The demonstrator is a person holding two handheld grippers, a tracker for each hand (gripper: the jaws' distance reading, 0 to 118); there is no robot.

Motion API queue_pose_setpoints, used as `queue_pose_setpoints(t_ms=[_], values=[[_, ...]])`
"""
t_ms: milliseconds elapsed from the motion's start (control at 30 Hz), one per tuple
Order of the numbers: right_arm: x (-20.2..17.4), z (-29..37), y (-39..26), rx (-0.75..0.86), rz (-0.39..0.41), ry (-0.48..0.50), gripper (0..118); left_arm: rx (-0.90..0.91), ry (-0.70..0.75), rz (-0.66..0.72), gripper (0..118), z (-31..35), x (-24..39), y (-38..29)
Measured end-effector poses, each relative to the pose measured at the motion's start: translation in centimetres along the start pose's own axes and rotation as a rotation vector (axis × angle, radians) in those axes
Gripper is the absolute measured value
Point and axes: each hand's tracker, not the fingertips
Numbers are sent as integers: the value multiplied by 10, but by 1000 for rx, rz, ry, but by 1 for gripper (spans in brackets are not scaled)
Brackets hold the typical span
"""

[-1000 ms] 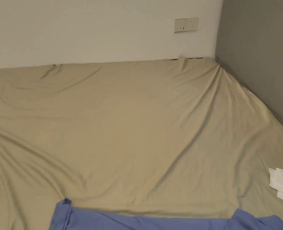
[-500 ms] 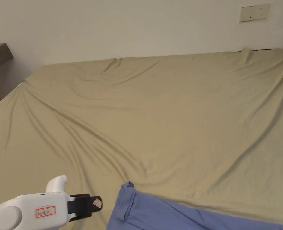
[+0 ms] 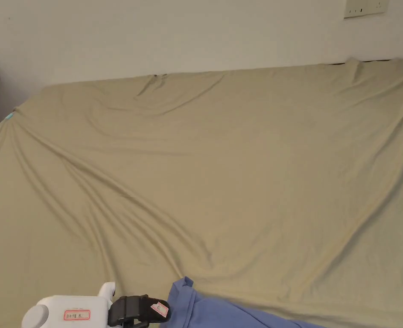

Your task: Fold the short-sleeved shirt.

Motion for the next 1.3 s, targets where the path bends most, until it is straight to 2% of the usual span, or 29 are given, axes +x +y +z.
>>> queue_pose_setpoints(t_ms=[33, 100, 167, 267, 300, 400, 467, 500, 533, 567, 600, 633, 700, 800, 933, 1167, 1233, 1300], values=[[-1, -3, -3, -11, 6, -1, 3, 31, -99, 0, 118, 4, 1, -1], [-2, -8, -7, -22, 8, -3, 3, 2, -39, -7, 118, -4, -1, -4], [-1, -14, -9, -41, -13, 13, 3, 11, -43, -34, 118, -2, 9, -3], [-2, -24, -11, -50, -36, 31, 3, -105, -164, 45, 118, -42, 7, -15], [-4, -26, -10, -52, -32, 29, 3, -115, -193, 40, 118, -50, -10, 1], [-10, -29, -8, -58, -11, 26, 3, -129, -168, -76, 117, -71, 3, 1], [-12, -27, -6, -55, -2, 32, 3, -96, -131, -90, 64, -65, 7, -9], [-12, -27, -6, -53, 4, 37, 3, -65, -88, -79, 48, -59, 2, -9], [-13, -27, -6, -50, 8, 37, 3, -52, 0, -58, 48, -57, -1, -8], [-13, -28, -7, -51, 8, 37, 3, -64, 74, -38, 16, -55, -2, -7], [-13, -29, -7, -58, 5, 39, 3, -86, 65, -24, 14, -50, -11, -9], [-13, -30, -9, -65, 1, 42, 3, -83, -61, 24, 14, -47, -12, -13], [-16, -29, -13, -68, 5, 42, 3, -40, -4, -24, 14, -41, -7, -9], [-20, -30, -17, -84, 15, 42, 3, -47, -51, 59, 14, -38, -8, -8], [-27, -26, -22, -86, 38, 55, 3, -78, 44, -29, 11, -24, 16, -5], [-30, -26, -29, -78, 42, 70, 3, -100, 0, -13, 7, -24, 29, -16], [-30, -25, -31, -79, 35, 72, 3, -92, 58, -12, 7, -33, 27, -16], [-31, -21, -31, -79, 41, 69, 3, -62, 110, 59, 8, -35, 23, -17]])
